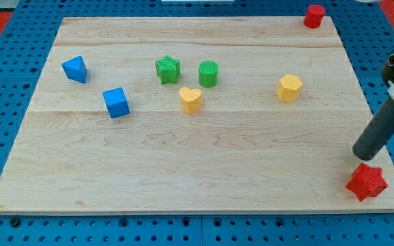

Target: Push the blue cube slightly up

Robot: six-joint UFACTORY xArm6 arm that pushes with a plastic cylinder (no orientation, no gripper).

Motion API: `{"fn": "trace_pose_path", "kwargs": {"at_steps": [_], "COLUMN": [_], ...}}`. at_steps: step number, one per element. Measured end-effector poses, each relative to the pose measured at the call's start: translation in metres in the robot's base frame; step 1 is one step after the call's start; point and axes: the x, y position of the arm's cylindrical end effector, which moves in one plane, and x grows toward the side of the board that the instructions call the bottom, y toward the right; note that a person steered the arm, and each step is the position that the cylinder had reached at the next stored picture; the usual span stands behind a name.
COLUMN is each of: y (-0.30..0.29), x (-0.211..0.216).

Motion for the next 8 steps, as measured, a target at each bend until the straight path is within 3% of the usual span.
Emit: {"fn": "trace_pose_path", "kwargs": {"at_steps": [2, 3, 4, 5, 6, 8], "y": [0.0, -0.044, -0.123, -0.239, -0.341, -0.399], "x": [-0.011, -0.03, -0.06, -0.075, -0.073, -0.102]}}
